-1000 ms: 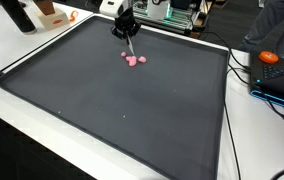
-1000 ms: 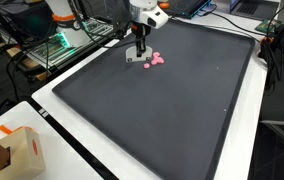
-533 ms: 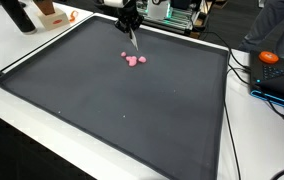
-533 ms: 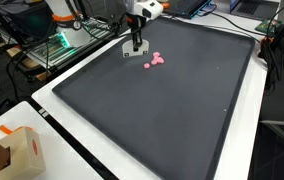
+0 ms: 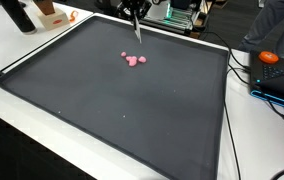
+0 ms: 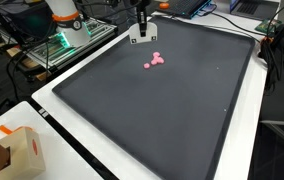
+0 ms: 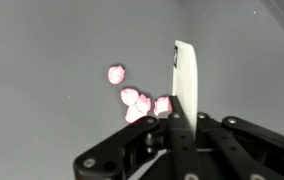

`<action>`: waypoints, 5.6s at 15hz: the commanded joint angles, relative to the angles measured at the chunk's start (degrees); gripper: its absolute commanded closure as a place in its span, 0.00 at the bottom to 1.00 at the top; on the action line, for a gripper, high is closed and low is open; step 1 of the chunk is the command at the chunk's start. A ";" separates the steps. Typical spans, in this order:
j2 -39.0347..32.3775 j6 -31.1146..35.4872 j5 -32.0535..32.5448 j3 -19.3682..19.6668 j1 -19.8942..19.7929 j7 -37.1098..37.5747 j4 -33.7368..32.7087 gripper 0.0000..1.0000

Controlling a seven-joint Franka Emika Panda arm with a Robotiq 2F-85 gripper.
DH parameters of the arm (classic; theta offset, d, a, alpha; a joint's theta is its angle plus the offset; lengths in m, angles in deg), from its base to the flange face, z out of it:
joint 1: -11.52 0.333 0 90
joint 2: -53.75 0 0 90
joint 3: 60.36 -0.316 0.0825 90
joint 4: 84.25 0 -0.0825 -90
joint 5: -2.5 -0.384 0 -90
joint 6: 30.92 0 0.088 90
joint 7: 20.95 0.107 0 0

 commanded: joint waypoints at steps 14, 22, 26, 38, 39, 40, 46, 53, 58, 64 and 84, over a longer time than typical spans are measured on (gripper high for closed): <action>-6.45 -10.01 7.12 -5.37 6.04 40.06 -14.53 0.99; -17.10 -16.93 17.30 -5.74 9.54 53.82 -24.14 0.99; -21.49 -21.48 21.06 -5.31 11.88 57.03 -28.50 0.99; -30.23 -30.31 26.95 -3.90 16.13 58.71 -36.73 0.99; -30.75 -30.79 27.19 -3.78 16.33 58.66 -37.21 0.99; -31.31 -31.30 27.38 -3.66 16.52 58.55 -37.77 0.99; -34.34 -34.45 27.84 -2.93 17.43 58.07 -40.86 0.99; -36.93 -37.09 27.55 -2.51 17.78 57.64 -43.64 0.99; -37.57 -36.77 26.88 -2.28 17.27 57.05 -44.91 0.99; -36.99 -35.63 25.62 -1.51 15.99 56.36 -45.77 0.99; -30.28 -25.03 3.60 1.84 0.08 46.86 -40.46 0.99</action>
